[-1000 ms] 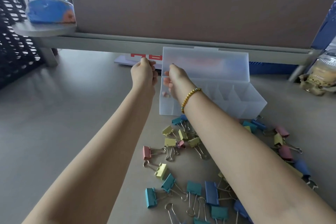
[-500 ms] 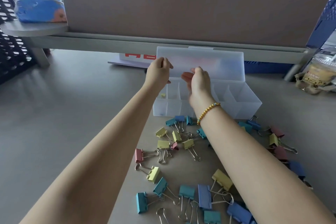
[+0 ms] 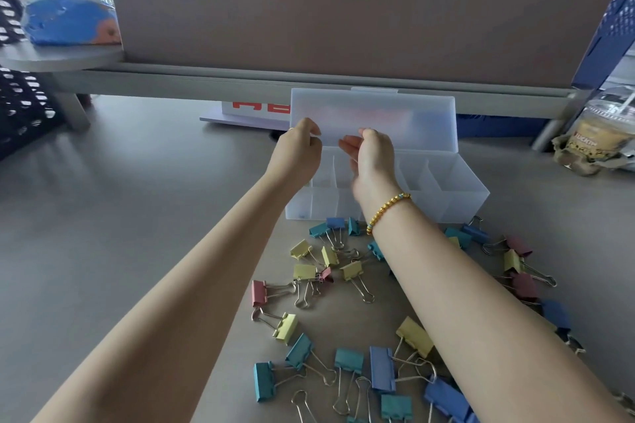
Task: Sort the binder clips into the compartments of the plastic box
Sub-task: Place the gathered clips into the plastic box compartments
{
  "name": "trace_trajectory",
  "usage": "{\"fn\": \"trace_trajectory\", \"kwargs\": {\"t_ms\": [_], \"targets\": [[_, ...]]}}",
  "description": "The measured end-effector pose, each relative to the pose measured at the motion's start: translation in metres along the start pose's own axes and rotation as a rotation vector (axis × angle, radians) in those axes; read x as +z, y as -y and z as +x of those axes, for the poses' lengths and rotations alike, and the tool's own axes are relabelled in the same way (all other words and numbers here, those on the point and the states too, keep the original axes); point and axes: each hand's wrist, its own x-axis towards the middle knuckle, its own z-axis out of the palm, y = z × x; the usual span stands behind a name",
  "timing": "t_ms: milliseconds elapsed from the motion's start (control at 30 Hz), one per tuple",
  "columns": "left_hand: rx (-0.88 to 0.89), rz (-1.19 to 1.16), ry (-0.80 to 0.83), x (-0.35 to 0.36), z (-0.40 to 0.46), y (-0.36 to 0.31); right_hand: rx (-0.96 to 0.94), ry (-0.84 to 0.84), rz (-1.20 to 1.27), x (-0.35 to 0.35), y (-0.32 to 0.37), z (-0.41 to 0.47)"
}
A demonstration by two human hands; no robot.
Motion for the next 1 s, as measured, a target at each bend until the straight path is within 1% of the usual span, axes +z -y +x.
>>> {"fn": "trace_trajectory", "kwargs": {"t_ms": [133, 233, 267, 333, 433, 533, 667, 733, 800, 867, 933, 1000], "targets": [[0.027, 0.100, 0.005, 0.000, -0.001, 0.002, -0.045, 0.002, -0.024, -0.001, 0.000, -0.002], [-0.027, 0.033, 0.009, -0.003, 0.002, 0.008, -0.061, 0.005, -0.032, -0.002, 0.000, -0.002], [-0.046, -0.008, 0.017, -0.004, 0.003, 0.009, -0.063, 0.009, -0.020, -0.001, 0.000, -0.002], [-0.088, -0.160, 0.021, -0.008, 0.002, 0.011, -0.073, 0.021, 0.011, -0.001, 0.000, -0.003], [-0.133, -0.379, -0.038, -0.016, -0.002, 0.009, -0.120, 0.059, 0.019, -0.003, 0.001, -0.008], [-0.141, -0.404, -0.129, -0.018, -0.009, 0.011, -0.229, 0.094, -0.111, -0.012, 0.004, -0.019], [-0.070, -0.362, -0.229, -0.020, -0.031, 0.013, -0.409, 0.124, -0.360, -0.033, 0.003, -0.042], [-0.045, -0.338, -0.253, -0.025, -0.045, 0.015, -0.495, 0.126, -0.464, -0.046, 0.001, -0.057], [-0.063, -0.339, -0.195, -0.035, -0.062, 0.016, -0.519, 0.178, -0.550, -0.059, -0.001, -0.074], [-0.101, -0.313, -0.038, -0.046, -0.080, 0.017, -0.468, 0.290, -0.684, -0.070, -0.005, -0.090], [-0.117, -0.207, 0.118, -0.054, -0.102, 0.020, -0.411, 0.410, -0.836, -0.078, -0.009, -0.105], [-0.104, -0.093, 0.203, -0.058, -0.119, 0.024, -0.406, 0.466, -0.931, -0.081, -0.014, -0.115]]}}
